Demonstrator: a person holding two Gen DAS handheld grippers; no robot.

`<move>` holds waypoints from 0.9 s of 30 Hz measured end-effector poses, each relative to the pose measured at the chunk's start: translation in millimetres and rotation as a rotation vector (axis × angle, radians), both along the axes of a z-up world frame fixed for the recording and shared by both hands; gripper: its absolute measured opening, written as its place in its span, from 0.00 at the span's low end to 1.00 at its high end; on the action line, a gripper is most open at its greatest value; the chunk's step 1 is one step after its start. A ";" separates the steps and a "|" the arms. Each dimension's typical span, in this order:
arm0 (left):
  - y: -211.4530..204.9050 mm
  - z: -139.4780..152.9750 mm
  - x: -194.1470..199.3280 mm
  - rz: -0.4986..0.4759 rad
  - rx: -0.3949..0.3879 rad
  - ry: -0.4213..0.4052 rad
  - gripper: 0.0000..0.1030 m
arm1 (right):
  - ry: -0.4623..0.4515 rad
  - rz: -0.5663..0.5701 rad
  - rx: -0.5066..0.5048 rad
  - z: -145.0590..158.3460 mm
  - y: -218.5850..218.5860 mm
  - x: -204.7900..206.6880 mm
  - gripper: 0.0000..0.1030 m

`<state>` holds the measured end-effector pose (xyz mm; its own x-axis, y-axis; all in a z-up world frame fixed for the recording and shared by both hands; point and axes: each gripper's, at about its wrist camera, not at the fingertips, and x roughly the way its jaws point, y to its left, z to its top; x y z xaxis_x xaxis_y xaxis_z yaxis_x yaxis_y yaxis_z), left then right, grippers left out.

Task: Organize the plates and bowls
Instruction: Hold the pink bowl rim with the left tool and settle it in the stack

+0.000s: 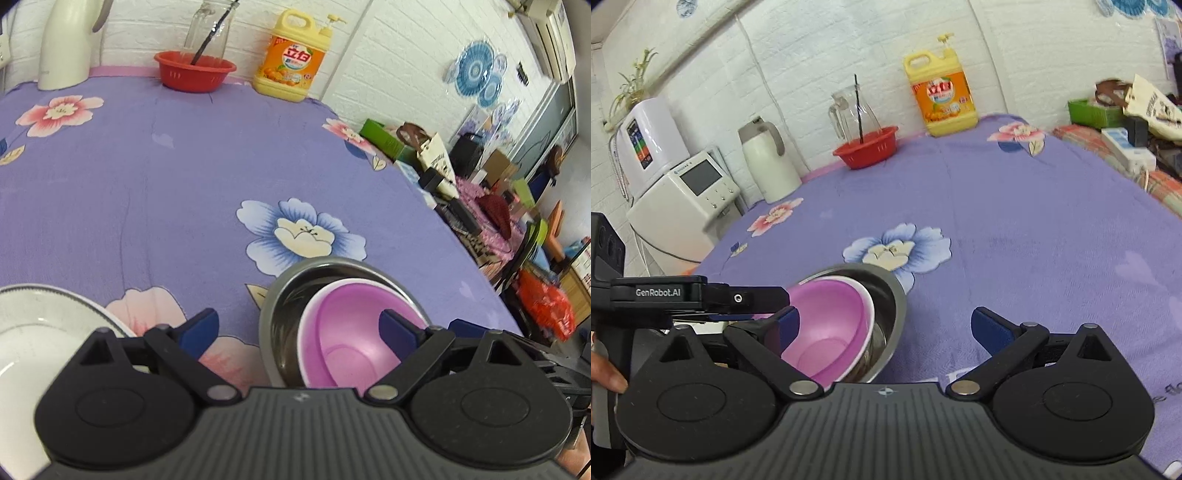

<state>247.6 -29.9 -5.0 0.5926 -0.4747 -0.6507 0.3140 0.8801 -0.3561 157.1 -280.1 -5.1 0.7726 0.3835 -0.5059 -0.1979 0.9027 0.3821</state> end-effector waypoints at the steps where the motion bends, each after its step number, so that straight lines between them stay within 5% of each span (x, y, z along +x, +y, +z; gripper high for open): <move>1: -1.5 -1.5 1.8 -0.001 0.009 0.005 0.90 | 0.014 0.001 0.005 -3.7 0.6 2.6 1.00; 27: -16.4 -11.3 23.1 0.019 0.127 0.034 0.90 | 0.074 -0.004 -0.070 -20.1 21.4 28.5 1.00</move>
<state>270.7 -46.2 -16.3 0.5773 -0.3764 -0.7246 0.2866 0.9244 -0.2518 185.5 -258.7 -25.2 0.7336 0.3419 -0.5873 -0.1678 0.9286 0.3310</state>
